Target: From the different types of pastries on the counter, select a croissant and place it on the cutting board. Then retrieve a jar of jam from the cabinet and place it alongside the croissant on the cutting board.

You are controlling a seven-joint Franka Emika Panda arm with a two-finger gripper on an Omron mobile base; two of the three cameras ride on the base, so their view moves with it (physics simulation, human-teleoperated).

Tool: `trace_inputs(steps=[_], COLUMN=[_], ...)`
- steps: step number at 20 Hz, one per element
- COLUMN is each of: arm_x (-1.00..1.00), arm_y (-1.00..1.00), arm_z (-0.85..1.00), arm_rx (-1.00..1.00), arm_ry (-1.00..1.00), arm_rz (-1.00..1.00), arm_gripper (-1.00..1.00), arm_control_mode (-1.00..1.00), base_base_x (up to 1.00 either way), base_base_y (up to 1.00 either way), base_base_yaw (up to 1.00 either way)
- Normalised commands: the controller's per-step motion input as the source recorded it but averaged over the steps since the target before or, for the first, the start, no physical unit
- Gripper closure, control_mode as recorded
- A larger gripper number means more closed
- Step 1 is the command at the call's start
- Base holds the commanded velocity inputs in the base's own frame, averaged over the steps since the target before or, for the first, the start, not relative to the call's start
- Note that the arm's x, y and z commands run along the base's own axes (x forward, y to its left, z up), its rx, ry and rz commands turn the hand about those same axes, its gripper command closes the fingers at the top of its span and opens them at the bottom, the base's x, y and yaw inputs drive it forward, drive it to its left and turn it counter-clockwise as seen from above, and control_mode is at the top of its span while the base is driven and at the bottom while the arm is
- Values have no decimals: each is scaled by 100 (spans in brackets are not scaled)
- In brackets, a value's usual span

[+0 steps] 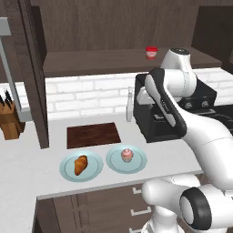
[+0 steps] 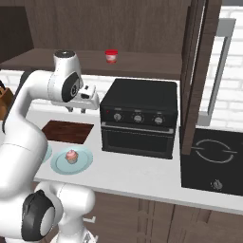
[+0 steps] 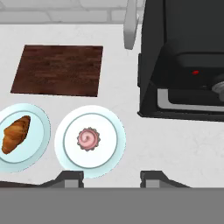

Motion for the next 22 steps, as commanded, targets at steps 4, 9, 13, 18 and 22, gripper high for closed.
trace_inputs(steps=[4, 9, 13, 18, 22], arm_x=[0, 0, 0, 0, -2], arm_y=[0, 11, 29, 54, 76], arm_z=[-3, -8, 0, 0, 0], arm_rx=[0, 3, 11, 3, -2], arm_ry=[0, 0, 0, -1, -2], arm_rz=[0, 0, 0, 0, 0], arm_gripper=[-100, -100, -100, -100, -100], arm_control_mode=[-100, -100, -100, -100, -100], base_base_x=[0, 0, 0, 0, 0], base_base_y=[0, 0, 0, 0, 0], base_base_yaw=[0, 0, 0, 0, 0])
